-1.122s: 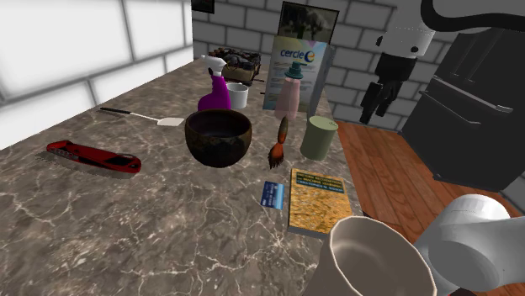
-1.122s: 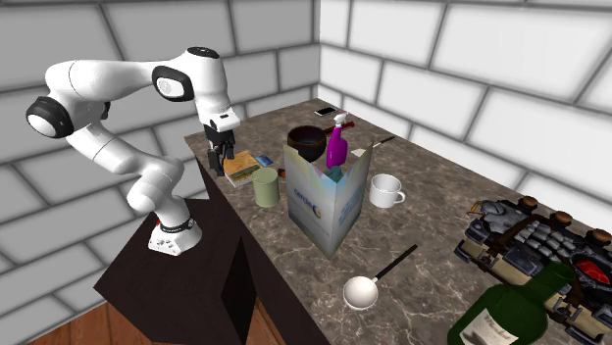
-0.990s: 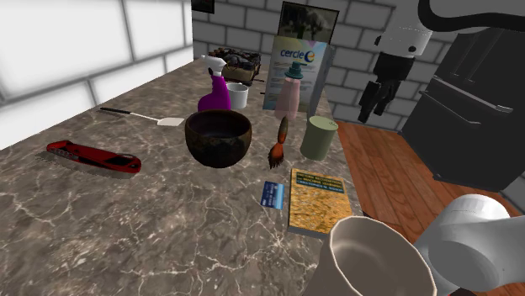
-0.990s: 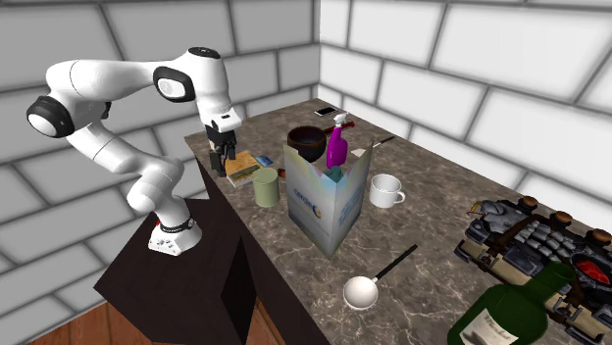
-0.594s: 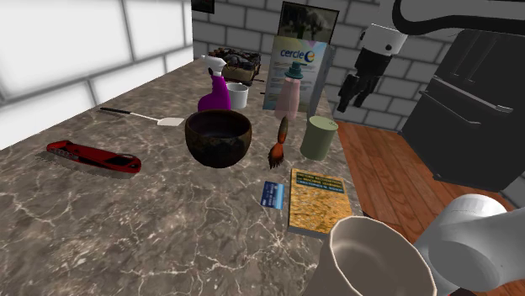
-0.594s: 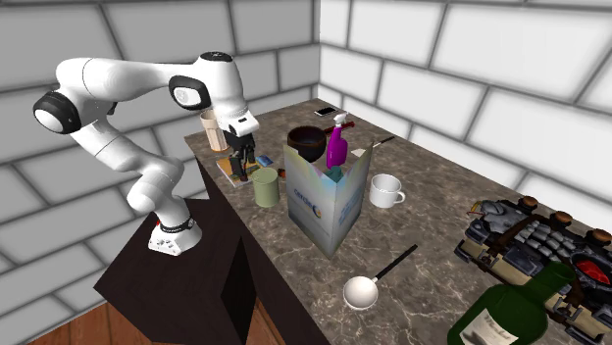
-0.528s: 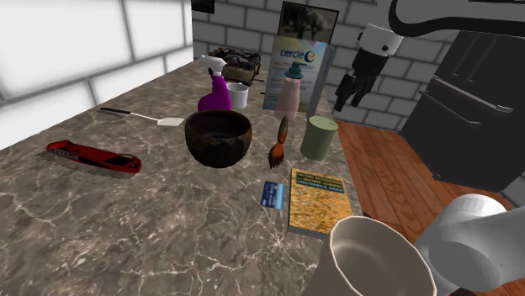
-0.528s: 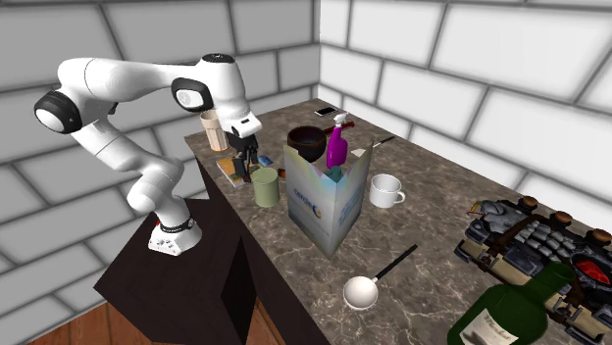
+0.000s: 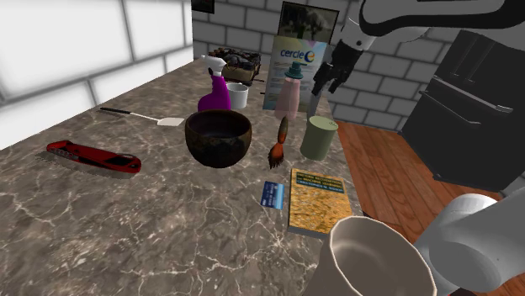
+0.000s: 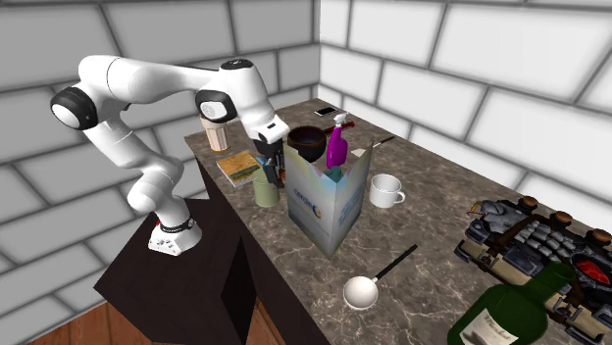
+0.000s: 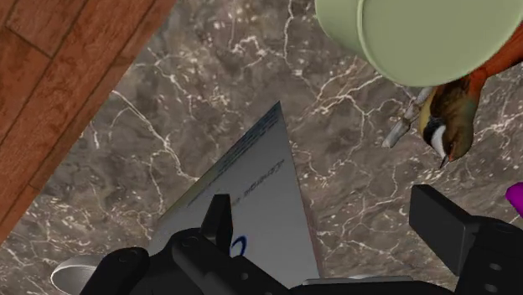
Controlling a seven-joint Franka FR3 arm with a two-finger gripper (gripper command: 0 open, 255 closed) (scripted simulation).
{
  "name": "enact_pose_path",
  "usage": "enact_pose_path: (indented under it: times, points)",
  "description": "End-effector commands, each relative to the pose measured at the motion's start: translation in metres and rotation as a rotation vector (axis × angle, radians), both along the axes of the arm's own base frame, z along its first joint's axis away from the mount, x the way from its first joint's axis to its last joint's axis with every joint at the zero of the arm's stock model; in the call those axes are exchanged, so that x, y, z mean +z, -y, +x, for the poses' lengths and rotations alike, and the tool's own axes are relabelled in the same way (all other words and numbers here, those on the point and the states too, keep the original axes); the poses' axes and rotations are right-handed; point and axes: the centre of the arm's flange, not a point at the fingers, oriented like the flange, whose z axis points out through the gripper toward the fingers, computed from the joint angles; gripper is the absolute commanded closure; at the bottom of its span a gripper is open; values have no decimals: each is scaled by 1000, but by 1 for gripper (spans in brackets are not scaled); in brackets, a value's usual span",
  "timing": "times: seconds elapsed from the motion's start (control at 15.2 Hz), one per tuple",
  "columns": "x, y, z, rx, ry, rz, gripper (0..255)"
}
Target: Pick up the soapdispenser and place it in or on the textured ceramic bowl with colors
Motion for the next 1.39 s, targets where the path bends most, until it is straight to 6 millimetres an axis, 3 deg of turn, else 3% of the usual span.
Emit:
enact_pose_path:
  times: [0.0, 0.46, 0.92, 1.32]
  points:
    - [3, 4, 22, -4, 41, 6, 0]
    - [16, 25, 87, -18, 172, 27, 0]
    - [-17, 23, 102, -18, 172, 27, 0]
    - [-20, 23, 103, -18, 172, 27, 0]
